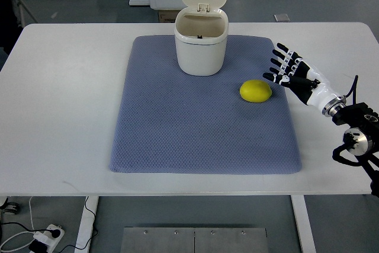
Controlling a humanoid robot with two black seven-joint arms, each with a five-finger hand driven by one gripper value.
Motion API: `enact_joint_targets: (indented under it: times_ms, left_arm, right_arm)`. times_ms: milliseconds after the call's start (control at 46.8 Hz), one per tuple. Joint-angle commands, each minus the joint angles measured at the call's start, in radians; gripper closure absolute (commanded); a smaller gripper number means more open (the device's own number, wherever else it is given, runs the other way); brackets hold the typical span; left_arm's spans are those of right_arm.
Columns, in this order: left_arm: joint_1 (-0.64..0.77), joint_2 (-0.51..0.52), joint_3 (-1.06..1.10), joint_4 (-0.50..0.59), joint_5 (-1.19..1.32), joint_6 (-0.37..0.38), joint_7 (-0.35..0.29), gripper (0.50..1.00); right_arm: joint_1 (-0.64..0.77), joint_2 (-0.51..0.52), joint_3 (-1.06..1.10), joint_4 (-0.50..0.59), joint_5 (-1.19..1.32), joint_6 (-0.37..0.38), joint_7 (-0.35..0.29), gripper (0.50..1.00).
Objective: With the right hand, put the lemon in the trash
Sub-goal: 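Move the open right hand toward the yellow lemon, then curl the right hand's fingers around the yellow lemon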
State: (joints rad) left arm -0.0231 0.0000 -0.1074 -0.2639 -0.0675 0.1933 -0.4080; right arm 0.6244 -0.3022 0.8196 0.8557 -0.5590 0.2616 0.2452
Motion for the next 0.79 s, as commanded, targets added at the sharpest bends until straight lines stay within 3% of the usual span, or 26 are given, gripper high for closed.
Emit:
enact_joint_targets:
  times_ms: [0, 235, 385, 599, 770]
  left_arm:
    - [0.0, 0.0, 0.0, 0.0, 0.0, 0.0, 0.0, 0.5]
    - [0.0, 0.0, 0.0, 0.0, 0.0, 0.0, 0.0, 0.5]
    - [0.0, 0.0, 0.0, 0.0, 0.0, 0.0, 0.0, 0.5]
    - [0.0, 0.0, 0.0, 0.0, 0.0, 0.0, 0.0, 0.5]
    - [0.0, 0.0, 0.0, 0.0, 0.0, 0.0, 0.0, 0.5]
  right_arm:
    - [0.018, -0.002, -0.033, -0.015, -0.005, -0.005, 0.008, 0.54]
    - [0.035, -0.003, -0.065, -0.014, -0.048, -0.035, 0.011, 0.557]
    - [0.054, -0.009, -0.083, -0.015, -0.055, -0.036, 0.014, 0.534]
    - [0.077, -0.055, -0.207, -0.018, -0.084, -0.038, 0.169, 0.519]
    - [0.092, -0.054, -0.252, -0.052, -0.088, -0.041, 0.195, 0.519]
